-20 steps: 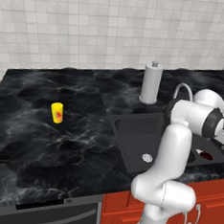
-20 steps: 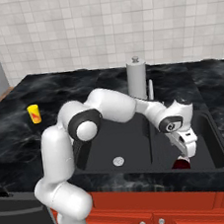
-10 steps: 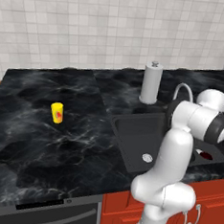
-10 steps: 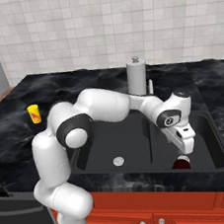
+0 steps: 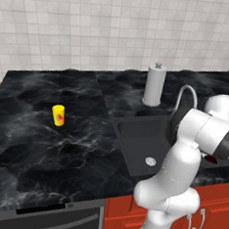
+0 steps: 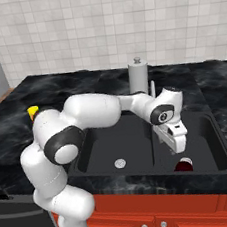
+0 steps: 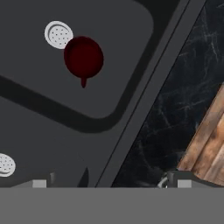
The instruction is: Move any existing items from the left basin to the right basin for drying. Then move the cup from the counter to the left basin of the sink for washing.
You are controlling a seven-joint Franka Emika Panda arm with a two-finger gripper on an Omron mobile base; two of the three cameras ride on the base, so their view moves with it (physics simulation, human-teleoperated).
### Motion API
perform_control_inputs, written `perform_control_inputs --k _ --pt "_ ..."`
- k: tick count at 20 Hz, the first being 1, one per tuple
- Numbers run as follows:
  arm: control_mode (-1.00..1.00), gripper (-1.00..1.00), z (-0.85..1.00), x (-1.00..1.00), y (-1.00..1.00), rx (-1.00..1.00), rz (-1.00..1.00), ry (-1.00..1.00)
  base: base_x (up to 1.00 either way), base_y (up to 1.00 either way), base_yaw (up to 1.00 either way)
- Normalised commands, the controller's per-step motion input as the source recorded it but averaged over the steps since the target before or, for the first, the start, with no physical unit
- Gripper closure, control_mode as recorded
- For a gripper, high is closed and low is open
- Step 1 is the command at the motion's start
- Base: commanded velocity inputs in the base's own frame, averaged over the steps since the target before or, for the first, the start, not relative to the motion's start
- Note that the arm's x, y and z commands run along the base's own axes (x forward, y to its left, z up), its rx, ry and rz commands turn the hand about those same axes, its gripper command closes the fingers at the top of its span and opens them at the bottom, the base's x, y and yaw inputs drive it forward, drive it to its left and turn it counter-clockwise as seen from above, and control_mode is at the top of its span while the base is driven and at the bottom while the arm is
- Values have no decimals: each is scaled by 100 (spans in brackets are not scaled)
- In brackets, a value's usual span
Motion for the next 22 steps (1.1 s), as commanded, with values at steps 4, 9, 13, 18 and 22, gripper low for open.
perform_control_inputs --k 4,9,13,18,22 --pt "-100 -100 11 -23 45 0 1 4 0 0 0" --pt "-100 -100 7 -16 50 0 4 4 0 0 0" --pt "-100 -100 2 -2 62 0 6 5 0 0 0" --pt "-100 -100 2 0 61 0 8 5 0 0 0" --pt "-100 -100 8 0 64 0 8 9 0 0 0"
